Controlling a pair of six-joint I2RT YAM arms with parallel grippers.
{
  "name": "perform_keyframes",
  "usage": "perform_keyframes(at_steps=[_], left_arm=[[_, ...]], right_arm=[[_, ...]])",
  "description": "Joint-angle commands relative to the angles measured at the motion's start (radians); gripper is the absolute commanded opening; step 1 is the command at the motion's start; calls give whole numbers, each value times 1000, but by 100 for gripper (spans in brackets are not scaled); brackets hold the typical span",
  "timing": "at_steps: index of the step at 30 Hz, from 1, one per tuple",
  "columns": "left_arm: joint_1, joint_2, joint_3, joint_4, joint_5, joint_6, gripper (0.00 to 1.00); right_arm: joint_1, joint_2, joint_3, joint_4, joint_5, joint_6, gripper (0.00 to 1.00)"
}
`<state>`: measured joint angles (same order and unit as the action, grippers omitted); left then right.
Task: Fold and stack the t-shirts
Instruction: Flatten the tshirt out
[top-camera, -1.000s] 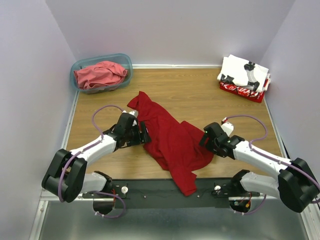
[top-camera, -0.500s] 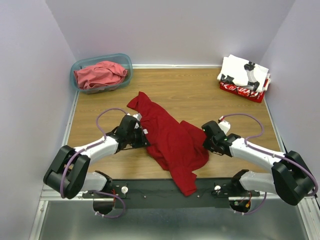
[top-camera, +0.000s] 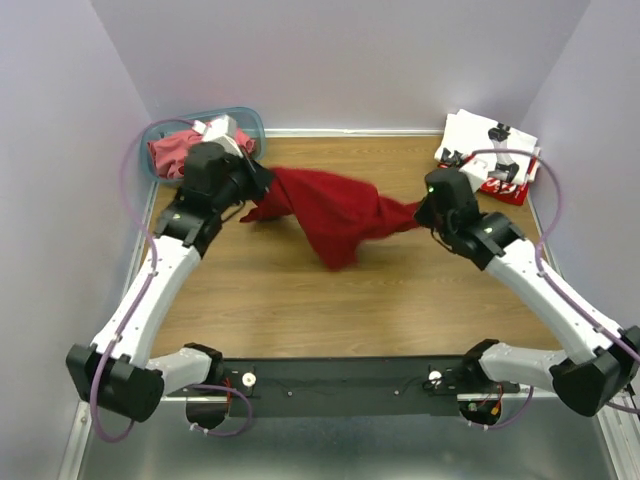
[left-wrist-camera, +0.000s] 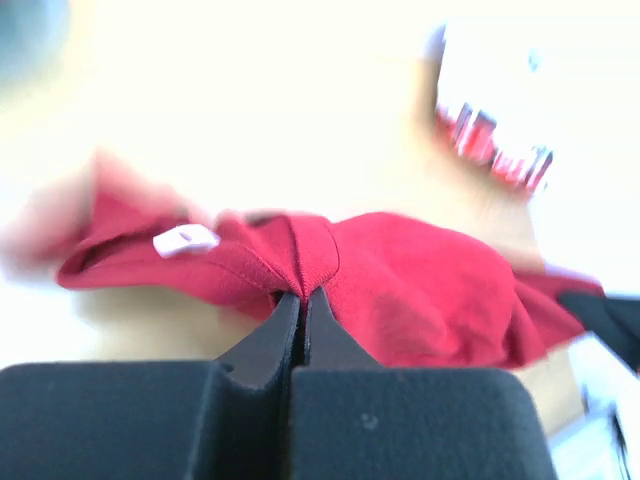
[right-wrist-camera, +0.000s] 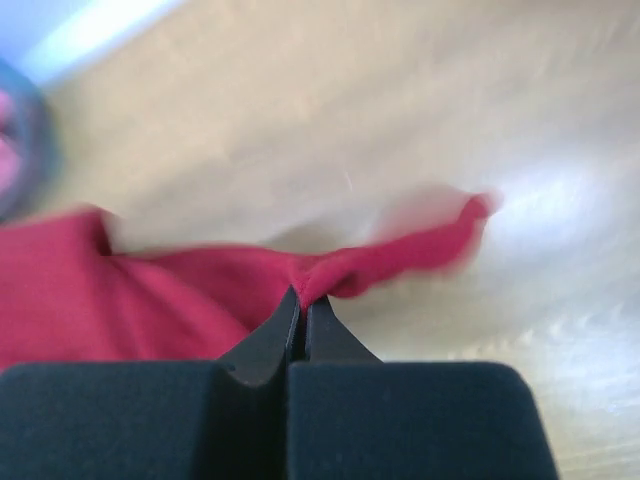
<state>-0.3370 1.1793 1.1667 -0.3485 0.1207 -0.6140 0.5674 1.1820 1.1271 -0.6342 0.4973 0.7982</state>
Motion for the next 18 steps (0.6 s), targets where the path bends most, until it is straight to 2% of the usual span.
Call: perform_keyframes(at_steps=[1, 8, 11, 15, 18], left_arm=[[32, -73, 160, -98, -101, 105, 0], [64, -220, 266, -129, -234, 158, 0], [67, -248, 303, -150, -213, 181, 0], [67, -238, 286, -136, -148, 198, 0], [70, -163, 222, -100, -139, 232, 0]], right_arm=[[-9, -57, 164, -162, 187, -102, 1], [-9, -185, 333, -216, 253, -174, 0], [-8, -211, 387, -245, 271, -177, 1], [-8, -194, 386, -245, 262, -169, 0], [-8, -139, 306, -234, 264, -130, 0]])
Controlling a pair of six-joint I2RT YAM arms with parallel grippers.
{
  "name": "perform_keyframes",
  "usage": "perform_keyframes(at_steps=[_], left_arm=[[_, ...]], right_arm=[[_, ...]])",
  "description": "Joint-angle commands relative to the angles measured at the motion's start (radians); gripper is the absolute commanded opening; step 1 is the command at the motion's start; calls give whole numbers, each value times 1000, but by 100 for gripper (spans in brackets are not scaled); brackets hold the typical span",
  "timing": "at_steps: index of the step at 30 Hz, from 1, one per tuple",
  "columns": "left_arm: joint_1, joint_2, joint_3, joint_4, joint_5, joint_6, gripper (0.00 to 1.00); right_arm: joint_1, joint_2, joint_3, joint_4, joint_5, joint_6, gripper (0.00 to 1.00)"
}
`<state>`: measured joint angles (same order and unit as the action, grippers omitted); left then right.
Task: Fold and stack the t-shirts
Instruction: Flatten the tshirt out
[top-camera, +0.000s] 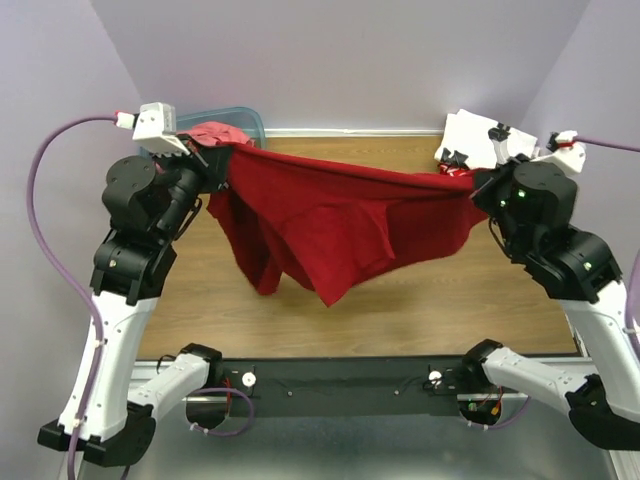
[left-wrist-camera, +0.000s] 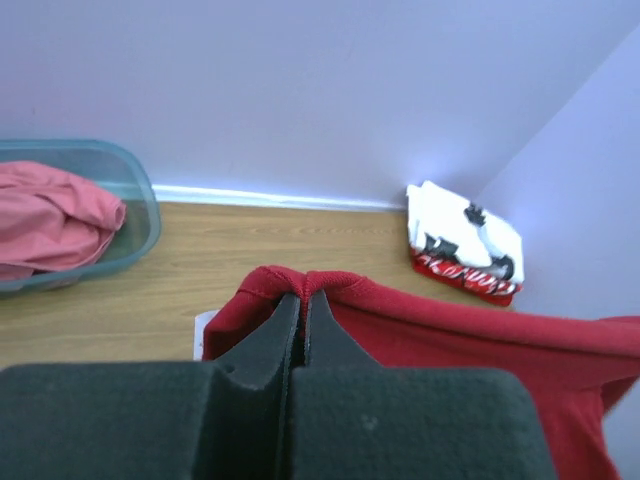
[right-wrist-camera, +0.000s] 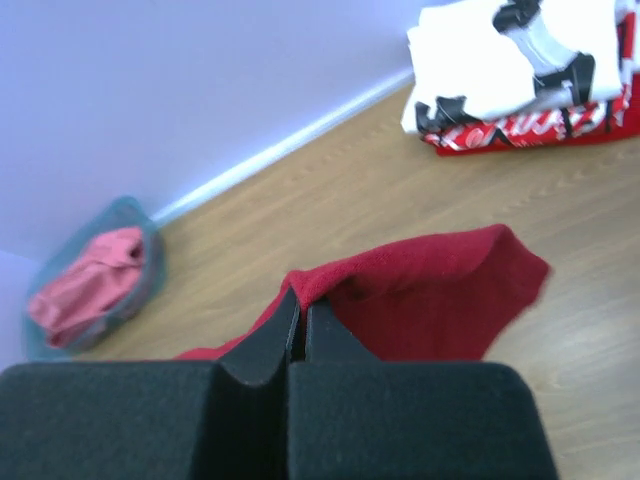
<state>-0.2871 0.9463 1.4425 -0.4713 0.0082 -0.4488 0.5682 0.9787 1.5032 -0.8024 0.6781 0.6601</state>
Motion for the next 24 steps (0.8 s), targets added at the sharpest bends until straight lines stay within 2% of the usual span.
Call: perform_keyframes(at_steps=[1, 5, 6, 9, 11, 12, 14, 15, 16, 18, 19, 24], left_arm=[[23, 94, -76, 57, -33, 85, 2], [74, 250, -129, 154, -77, 147, 38], [78, 285, -132, 174, -97, 172, 61], [80, 429, -105, 185, -140, 182, 80], [66, 499, -96, 136, -129, 148, 81], [54, 491, -132, 132, -101, 119, 81], [5, 456, -253, 149, -82, 95, 81], [-24, 436, -298, 151, -71, 78, 80], [-85, 393, -341, 154, -54, 58, 79], [-183, 338, -465, 158, -13, -22, 78], [-216, 323, -500, 161, 39, -45, 76], [-398, 261, -640, 146, 127, -174, 69]], right_arm=[[-8, 77, -96, -46, 90, 21, 0], [-8, 170, -250, 25, 63, 85, 1], [-10, 190, -280, 40, 57, 117, 0], [-10, 284, -408, 83, 38, 188, 1], [-11, 371, -466, 100, 28, 213, 4], [-11, 400, -477, 104, 20, 225, 14], [-11, 443, -500, 118, 0, 233, 27], [-11, 446, -506, 121, -3, 234, 48], [-11, 445, -512, 126, -5, 233, 59], [-11, 431, -521, 134, -8, 227, 73], [-11, 426, -521, 134, -9, 223, 74], [-21, 402, -550, 135, -52, 243, 77]])
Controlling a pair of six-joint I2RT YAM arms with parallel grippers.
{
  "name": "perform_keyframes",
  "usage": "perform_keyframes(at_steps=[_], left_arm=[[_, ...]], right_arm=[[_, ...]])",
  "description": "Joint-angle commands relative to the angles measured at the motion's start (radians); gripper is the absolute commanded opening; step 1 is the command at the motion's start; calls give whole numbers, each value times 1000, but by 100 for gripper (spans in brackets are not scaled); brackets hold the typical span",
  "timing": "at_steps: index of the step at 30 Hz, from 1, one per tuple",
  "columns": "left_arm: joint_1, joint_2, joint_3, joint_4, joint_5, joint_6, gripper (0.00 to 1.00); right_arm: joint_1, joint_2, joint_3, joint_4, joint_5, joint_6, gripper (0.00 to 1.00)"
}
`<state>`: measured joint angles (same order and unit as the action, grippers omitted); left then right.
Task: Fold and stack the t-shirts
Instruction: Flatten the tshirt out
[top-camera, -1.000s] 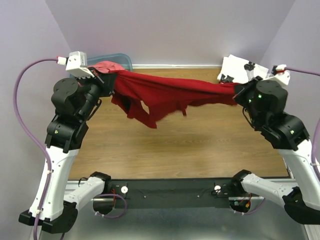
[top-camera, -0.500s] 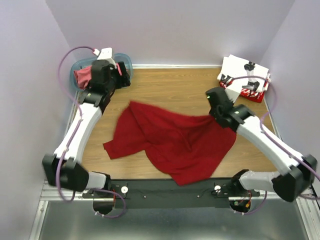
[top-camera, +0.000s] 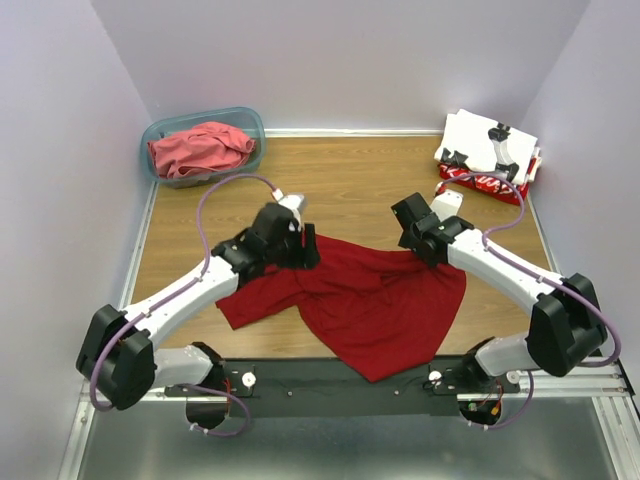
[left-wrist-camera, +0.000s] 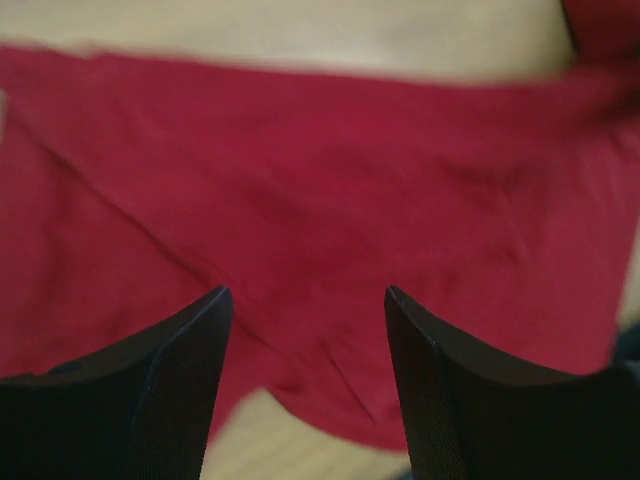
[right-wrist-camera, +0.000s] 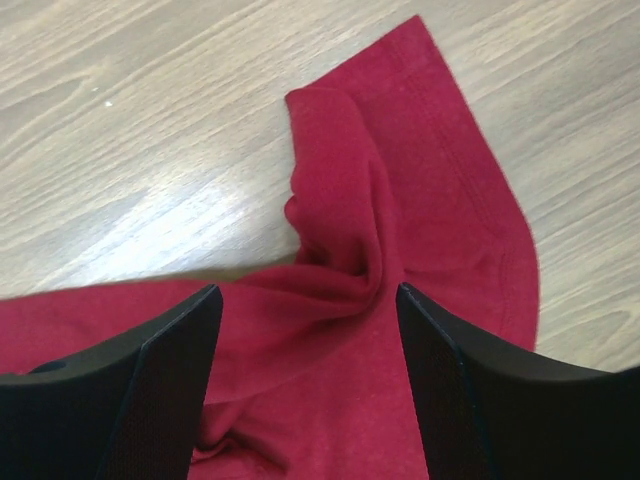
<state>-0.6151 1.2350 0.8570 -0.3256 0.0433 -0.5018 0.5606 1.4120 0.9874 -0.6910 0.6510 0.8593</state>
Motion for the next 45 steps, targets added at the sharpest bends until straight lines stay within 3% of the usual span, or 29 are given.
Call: perform_keyframes(at_steps=[1, 6, 14, 32, 45], left_arm=[[-93, -26, -65, -10, 95, -133, 68], [-228, -9, -136, -23, 95, -213, 57], [-339, 98, -157, 31, 138, -259, 51], [-351, 245, -144, 27, 78, -236, 46], [-390, 181, -101, -78, -77, -307, 43]], right_arm=[[-13, -34, -42, 24, -34, 52, 77], [-18, -51, -75, 31, -77, 79, 77], [-27, -79, -93, 38, -94, 89, 77], [-50, -192, -167, 39, -120, 95, 78], [-54, -216, -182, 38, -139, 95, 78]])
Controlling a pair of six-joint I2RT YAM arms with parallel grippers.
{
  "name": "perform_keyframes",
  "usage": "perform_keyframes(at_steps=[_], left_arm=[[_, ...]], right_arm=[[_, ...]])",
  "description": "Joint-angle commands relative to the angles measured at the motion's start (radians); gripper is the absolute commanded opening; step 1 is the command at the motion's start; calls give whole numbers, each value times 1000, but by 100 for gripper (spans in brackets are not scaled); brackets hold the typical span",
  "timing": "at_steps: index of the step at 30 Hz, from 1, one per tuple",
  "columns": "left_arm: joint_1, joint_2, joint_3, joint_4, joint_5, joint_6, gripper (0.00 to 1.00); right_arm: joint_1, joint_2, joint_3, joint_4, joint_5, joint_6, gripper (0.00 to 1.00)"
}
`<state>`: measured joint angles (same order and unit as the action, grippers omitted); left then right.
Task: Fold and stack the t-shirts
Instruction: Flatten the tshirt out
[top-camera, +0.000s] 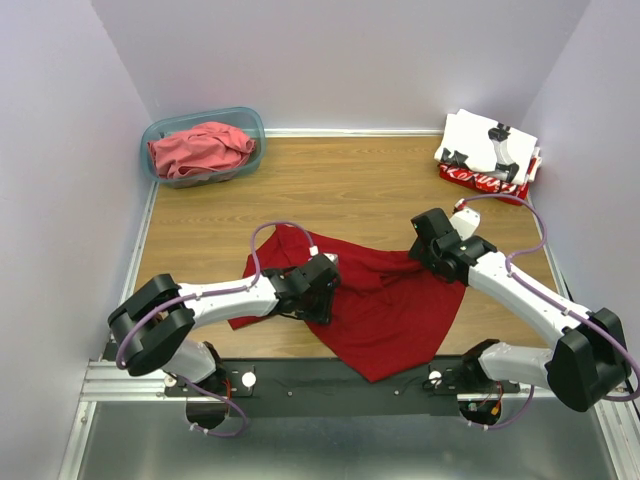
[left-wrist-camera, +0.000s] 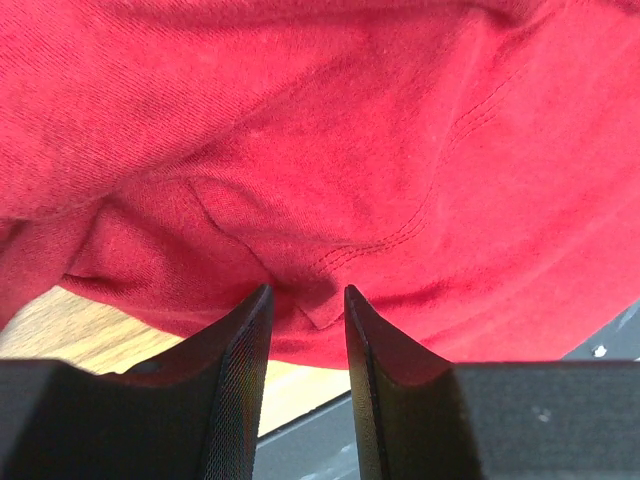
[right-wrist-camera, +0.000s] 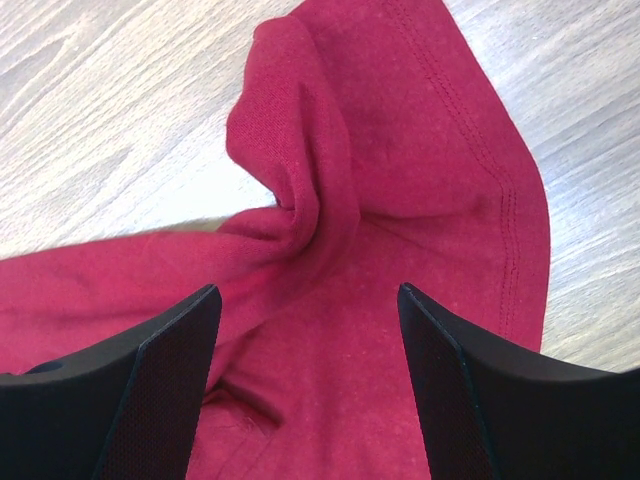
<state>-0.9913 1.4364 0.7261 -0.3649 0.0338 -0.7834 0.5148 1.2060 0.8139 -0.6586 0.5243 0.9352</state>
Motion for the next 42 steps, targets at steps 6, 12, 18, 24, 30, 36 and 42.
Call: perform_keyframes(at_steps=[6, 12, 18, 24, 30, 36, 42], left_arm=[[-26, 22, 48, -26, -58, -10, 43], [-41, 56, 71, -31, -58, -4, 42], [-58, 79, 81, -69, -78, -17, 40], [-69, 96, 98, -83, -87, -14, 24], [-73, 108, 114, -88, -91, 7, 4], [-63, 45, 203, -170, -165, 33, 0], [49, -17, 378, -264, -218, 98, 0]], right_arm=[[-10, -8, -5, 5, -14, 14, 78], [-12, -11, -5, 5, -12, 13, 79], [-15, -11, -9, 5, -15, 11, 79], [-19, -8, -12, 5, -17, 11, 79], [-24, -8, -5, 5, -15, 8, 79], [-25, -5, 17, 4, 0, -18, 80], [-32, -13, 33, 1, 5, -36, 80]])
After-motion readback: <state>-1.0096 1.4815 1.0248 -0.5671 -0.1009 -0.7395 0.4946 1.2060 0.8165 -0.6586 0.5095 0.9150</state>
